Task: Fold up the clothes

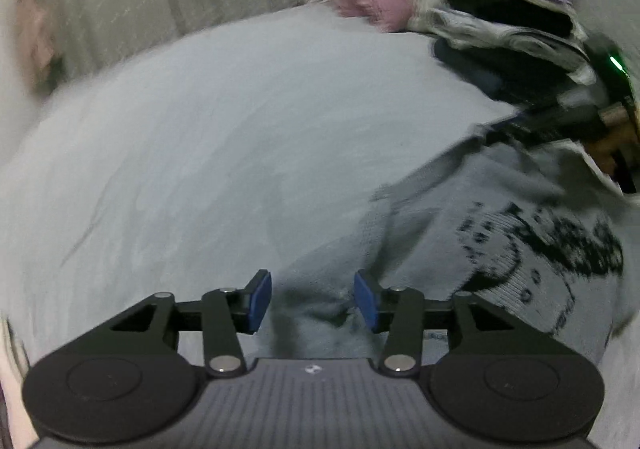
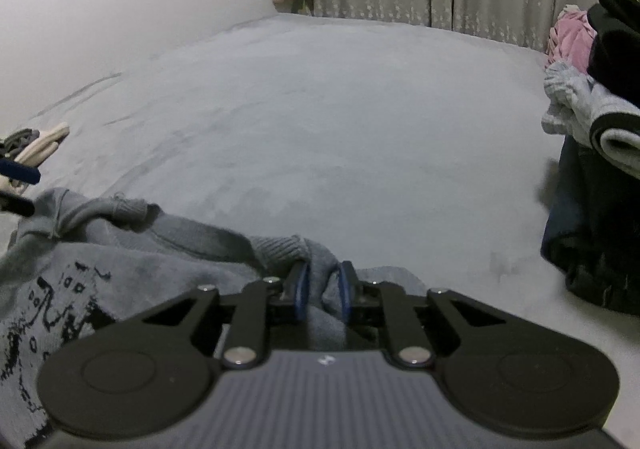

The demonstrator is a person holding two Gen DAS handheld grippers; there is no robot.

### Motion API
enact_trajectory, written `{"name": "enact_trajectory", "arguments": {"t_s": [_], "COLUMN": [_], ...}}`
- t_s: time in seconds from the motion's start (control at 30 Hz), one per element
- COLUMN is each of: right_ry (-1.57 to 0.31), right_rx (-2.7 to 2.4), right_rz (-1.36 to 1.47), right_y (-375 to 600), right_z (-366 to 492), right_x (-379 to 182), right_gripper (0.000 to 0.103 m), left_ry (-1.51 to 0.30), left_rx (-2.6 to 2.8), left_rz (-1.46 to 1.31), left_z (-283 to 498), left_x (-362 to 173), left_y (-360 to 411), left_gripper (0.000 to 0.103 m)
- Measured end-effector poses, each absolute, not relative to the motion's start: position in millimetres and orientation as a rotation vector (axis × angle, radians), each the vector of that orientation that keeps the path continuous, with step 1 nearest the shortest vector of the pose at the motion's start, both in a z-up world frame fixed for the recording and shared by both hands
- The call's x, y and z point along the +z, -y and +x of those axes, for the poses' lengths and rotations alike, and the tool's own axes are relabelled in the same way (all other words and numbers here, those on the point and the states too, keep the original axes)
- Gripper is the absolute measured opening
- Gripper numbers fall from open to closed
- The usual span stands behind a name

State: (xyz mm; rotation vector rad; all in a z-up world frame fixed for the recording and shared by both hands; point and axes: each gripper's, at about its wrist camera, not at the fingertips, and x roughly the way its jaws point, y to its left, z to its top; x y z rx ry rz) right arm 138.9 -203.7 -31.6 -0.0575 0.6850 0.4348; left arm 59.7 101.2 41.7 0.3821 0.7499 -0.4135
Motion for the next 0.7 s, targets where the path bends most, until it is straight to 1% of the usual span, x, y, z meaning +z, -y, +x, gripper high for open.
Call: {"name": "enact_trajectory", "arguments": {"t_s": [0.07,0.17,0.23,0.27,0.3,0.33,0.37,0.47,0.6,0.7], "right_ry": [-0.685,-0.687,-0.688,-0.689,-0.689,-0.686,-0.675,-0.634,-0.54,-0.531], "right_rx": [0.434,0.435,0.437,0.44,0.443,0.446,0.447,0.416,0.333,0.322], "right_rz": [-0.056,-0.052,-0.054,-0.061,-0.065,-0.075,-0.096,-0.123,-0.138,-0.139], "right_y": [204.6,205.1,205.3,204.8,204.4,203.4,201.2,197.5,191.6,186.6], "right_z": [136.3,135.5,134.4,133.7,133.8,133.0,130.6,126.4,129.1,136.1], "right_x": [-29.4,-30.1,-29.8,-30.1,-30.2,-30.4,-29.9,-25.5,-11.7,-3.8], "right_gripper": [0.014,0.015,0.016,0.016,0.015,0.014,0.01,0.002,0.001,0.001], "left_ry": [-0.771,-0.799,-0.808,-0.816,-0.834,-0.836,-0.839,-0.809,-0.779,-0.782], "left_rx": [-0.444,-0.457,-0.443,-0.43,-0.401,-0.38,-0.359,-0.268,-0.205,-0.31], "left_rz": [0.412,0.449,0.466,0.466,0.427,0.387,0.347,0.269,0.195,0.147], "left_z": [65.4,71.8,73.4,75.7,81.1,84.3,87.4,95.3,109.7,111.7], "left_x": [31.8,17.3,10.9,7.5,5.7,7.0,8.3,14.2,22.4,31.9], "left_y": [-92.1,-84.9,-84.1,-85.1,-91.8,-97.5,-103.2,-120.7,-137.2,-134.7], "left_gripper": [0.041,0.04,0.028,0.008,0.004,0.002,0.0,0.0,0.0,0.001]}}
